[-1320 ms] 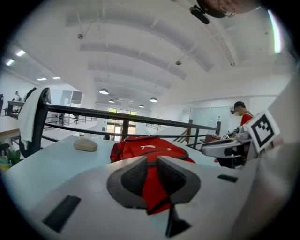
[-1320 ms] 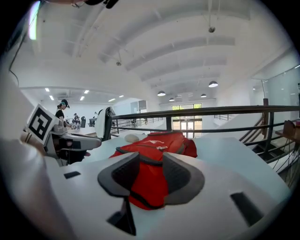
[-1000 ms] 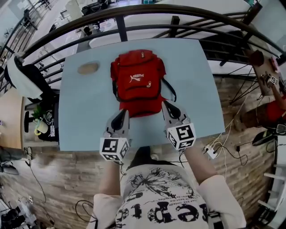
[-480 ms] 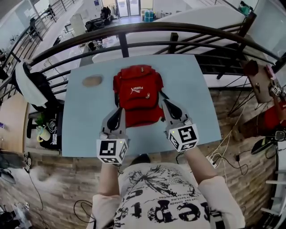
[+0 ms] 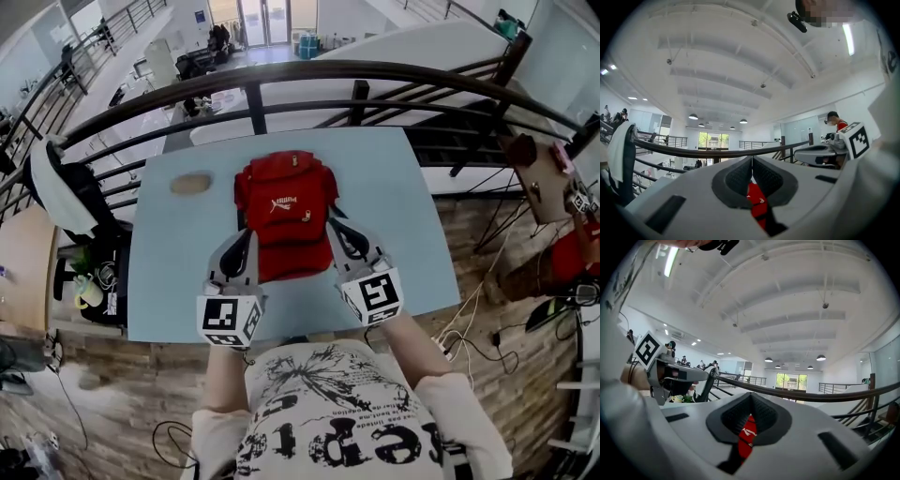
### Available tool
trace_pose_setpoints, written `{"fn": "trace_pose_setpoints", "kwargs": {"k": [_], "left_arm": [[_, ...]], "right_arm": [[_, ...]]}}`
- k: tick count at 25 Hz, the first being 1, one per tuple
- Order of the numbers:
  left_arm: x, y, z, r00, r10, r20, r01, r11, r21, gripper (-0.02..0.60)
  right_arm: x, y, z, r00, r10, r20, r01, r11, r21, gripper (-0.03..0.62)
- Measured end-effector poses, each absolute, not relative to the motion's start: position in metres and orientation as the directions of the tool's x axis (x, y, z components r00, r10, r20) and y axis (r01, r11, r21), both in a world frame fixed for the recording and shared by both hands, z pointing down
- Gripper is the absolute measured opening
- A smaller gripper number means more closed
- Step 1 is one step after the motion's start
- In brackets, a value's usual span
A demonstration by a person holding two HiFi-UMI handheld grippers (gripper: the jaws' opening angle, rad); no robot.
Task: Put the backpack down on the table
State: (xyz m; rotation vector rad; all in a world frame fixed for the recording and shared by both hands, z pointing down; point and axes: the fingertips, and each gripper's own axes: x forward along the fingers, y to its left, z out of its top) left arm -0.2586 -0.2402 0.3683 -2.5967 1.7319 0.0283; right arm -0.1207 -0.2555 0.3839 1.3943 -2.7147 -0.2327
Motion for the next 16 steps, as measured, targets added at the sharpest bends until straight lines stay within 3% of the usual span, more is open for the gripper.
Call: {"fn": "trace_pose_setpoints", "kwargs": {"k": [16], "left_arm": [[-0.264,-0.272,0.375,0.422,-0.907,-0.011,-0.907,-0.422,0.007,0.012]], "right_arm": [[-0.132,-0.29,0.393,-0.58,-0.814,0.032,-0.804,0.578,0.14,-0.009]]}}
